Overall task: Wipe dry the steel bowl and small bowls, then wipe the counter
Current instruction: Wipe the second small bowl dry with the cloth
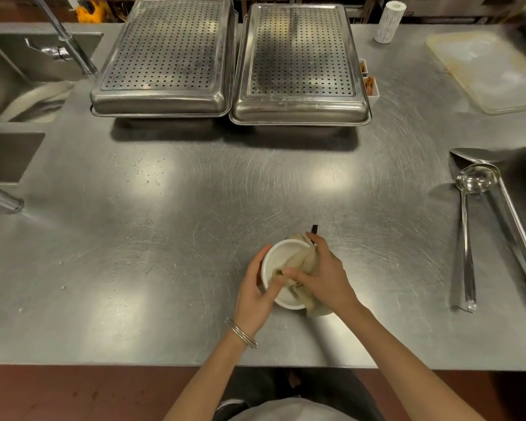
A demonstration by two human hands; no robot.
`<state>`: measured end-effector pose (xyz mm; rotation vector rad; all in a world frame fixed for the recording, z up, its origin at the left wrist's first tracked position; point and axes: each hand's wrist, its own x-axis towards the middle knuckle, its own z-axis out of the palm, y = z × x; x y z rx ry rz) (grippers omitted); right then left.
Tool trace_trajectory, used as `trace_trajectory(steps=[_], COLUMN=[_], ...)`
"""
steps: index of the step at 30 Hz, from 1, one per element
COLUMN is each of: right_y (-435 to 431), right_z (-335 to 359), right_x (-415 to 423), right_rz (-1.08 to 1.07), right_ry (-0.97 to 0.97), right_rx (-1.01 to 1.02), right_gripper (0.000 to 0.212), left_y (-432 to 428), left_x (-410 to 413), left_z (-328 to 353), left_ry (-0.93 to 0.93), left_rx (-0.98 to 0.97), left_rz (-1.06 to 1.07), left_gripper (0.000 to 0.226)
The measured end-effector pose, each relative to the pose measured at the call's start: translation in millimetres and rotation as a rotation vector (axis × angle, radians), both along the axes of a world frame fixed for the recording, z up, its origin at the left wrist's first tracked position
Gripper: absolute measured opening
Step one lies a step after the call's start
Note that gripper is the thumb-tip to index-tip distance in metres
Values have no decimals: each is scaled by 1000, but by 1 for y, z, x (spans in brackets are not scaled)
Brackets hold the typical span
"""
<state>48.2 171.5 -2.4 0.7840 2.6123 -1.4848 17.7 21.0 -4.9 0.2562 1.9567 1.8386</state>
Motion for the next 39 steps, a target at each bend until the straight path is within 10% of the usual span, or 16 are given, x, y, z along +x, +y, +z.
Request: trace_trajectory(steps=[13,20,24,32,35,39], right_y=[-2,-16,-13,15,9,-6], right_z=[17,13,10,25,22,14], right_x=[-9,-4,-5,-14,-12,-5], right_rz=[112,-182,-55,274,165,-147], right_ry=[-36,72,-8,-54,-28,-13], right_rx=[204,-113,-71,386,328,52], right_gripper=[57,43,69,94,63,30], left_y=[-11,5,11,-7,-6,-2], left_x=[-71,-10,-2,-58,-79,-50], left_z=[16,-3,-1,19,29,14], left_ry=[-2,-44,-15,73,18,-87], left_rx=[-54,70,89,-47,-114,-42], left_rz=[-386,88,203,-362,-523,-177], left_gripper=[59,71,66,58,60,62])
